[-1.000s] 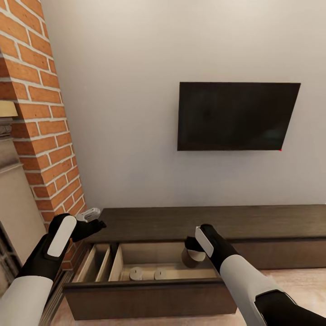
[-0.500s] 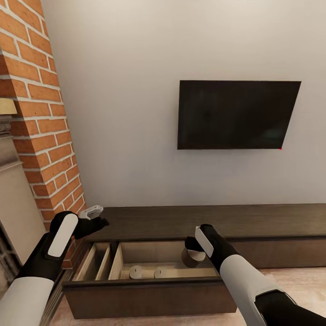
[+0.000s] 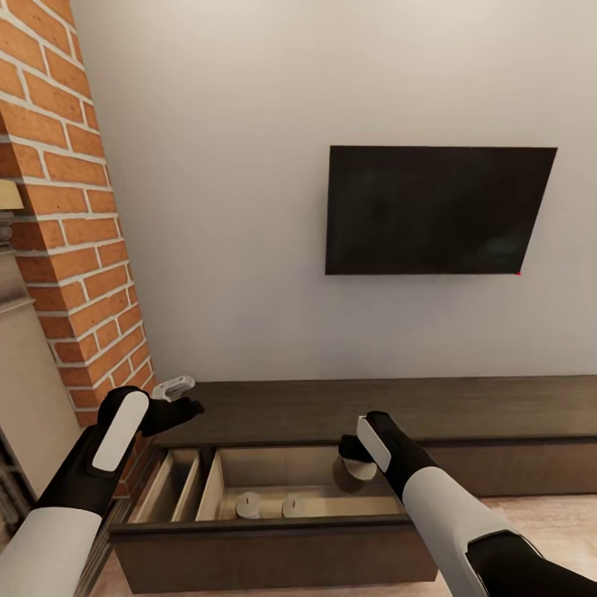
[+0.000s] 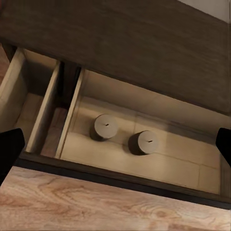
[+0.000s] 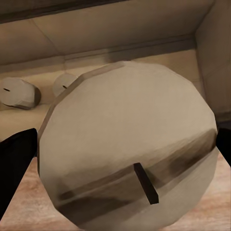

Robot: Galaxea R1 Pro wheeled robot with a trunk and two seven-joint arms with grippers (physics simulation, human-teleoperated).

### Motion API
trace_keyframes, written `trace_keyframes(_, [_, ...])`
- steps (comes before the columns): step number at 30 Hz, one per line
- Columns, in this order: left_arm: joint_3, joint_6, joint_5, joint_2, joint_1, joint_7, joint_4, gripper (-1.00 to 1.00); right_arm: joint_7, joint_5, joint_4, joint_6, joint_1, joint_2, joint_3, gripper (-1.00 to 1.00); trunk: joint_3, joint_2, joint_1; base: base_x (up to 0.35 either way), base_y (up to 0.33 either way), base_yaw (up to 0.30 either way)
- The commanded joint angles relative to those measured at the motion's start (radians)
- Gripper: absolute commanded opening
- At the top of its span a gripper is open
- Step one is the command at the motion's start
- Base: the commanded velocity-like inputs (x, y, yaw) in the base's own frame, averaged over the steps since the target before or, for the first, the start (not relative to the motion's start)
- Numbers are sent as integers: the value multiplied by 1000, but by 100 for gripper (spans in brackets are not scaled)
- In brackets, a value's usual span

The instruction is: Place each of the two pumpkins and all three candles from the living room inside a cabinet in the living room (use any cabinet), then make sure every cabinet is closed, and position the cauldron so it is next to a table in the living room.

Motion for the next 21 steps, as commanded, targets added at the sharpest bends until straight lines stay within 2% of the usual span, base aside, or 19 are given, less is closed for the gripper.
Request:
trace_keyframes(1, [-2, 1, 10, -1, -1, 10, -8, 100, -9, -10, 4, 2, -1, -1, 6, -100, -1, -1, 0, 7, 0, 0])
trace_keyframes(4, [-2, 1, 13, -10, -1, 11, -68, 100, -9, -11, 35, -2, -1, -2, 5, -100, -1, -1, 0, 3, 0, 0])
trace_keyframes(7, [0, 1, 15, -12, -1, 12, -93, 100, -9, -11, 43, -3, -1, -1, 6, -100, -11, -22, 11, 0, 0, 0])
trace_keyframes(21, [0, 2, 19, -12, -1, 12, -106, 100, -10, -7, 46, -8, -1, 0, 6, -100, -54, -120, 65, 0, 0, 0])
